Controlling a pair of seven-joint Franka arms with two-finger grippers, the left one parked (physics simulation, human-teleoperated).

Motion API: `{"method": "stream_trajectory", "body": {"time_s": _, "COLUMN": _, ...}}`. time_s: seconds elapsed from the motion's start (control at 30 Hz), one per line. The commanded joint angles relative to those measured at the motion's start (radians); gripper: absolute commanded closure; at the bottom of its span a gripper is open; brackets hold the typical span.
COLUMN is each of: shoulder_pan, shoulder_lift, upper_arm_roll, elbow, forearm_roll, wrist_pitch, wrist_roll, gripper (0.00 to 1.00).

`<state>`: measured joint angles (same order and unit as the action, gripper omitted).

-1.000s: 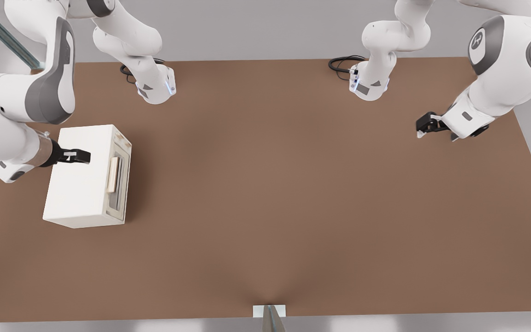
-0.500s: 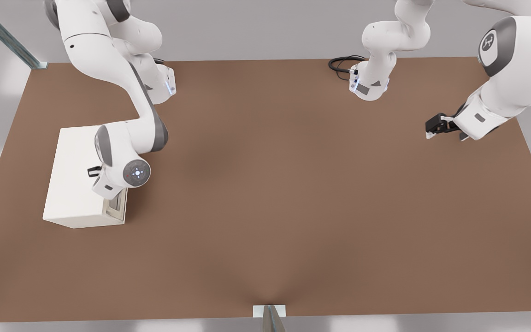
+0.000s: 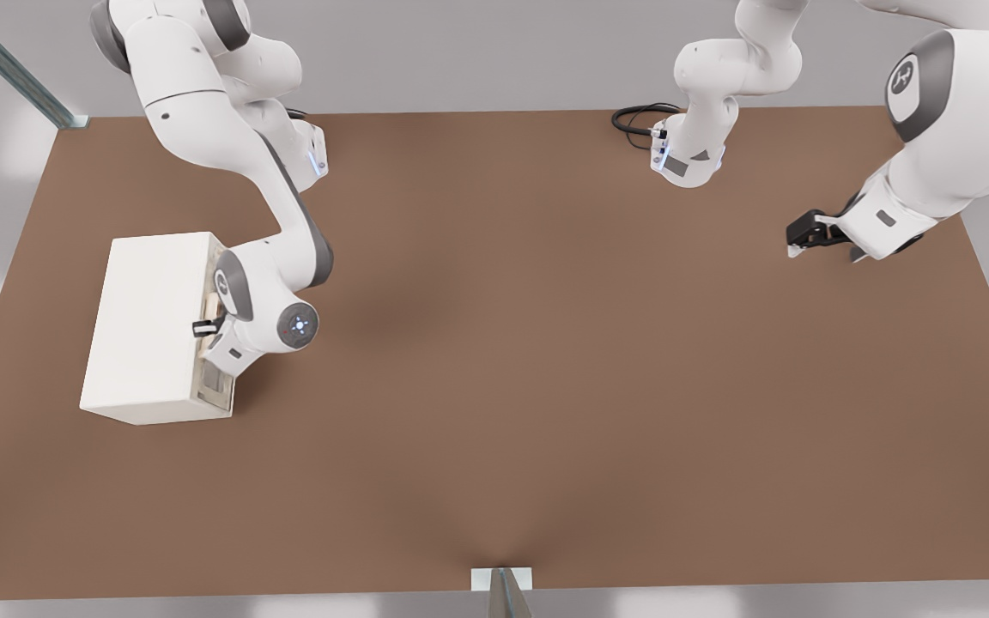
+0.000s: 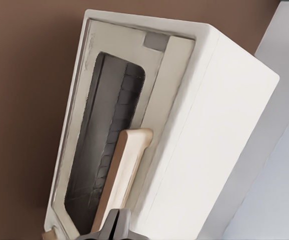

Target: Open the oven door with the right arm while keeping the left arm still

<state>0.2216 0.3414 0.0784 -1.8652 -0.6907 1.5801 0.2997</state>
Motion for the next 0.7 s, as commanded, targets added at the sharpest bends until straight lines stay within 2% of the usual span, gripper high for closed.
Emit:
{"method": "stream_trajectory", "body": {"time_s": 0.0, "shoulder_pan": -0.004, "shoulder_lift": -0.004, "upper_arm_roll": 0.000, "elbow": -0.005, "forearm_roll": -0.001, "wrist_pitch": 0.027, "wrist_roll": 0.217, "gripper": 0.79}}
{"method": "stream_trajectory", "body": {"time_s": 0.67, "shoulder_pan": -0.030, "shoulder_lift": -0.002, "upper_arm_roll": -0.006, "elbow": -0.055, "forearm_roll": -0.003, "wrist_pitch": 0.051, "wrist_roll": 0.217, "gripper": 0.79}}
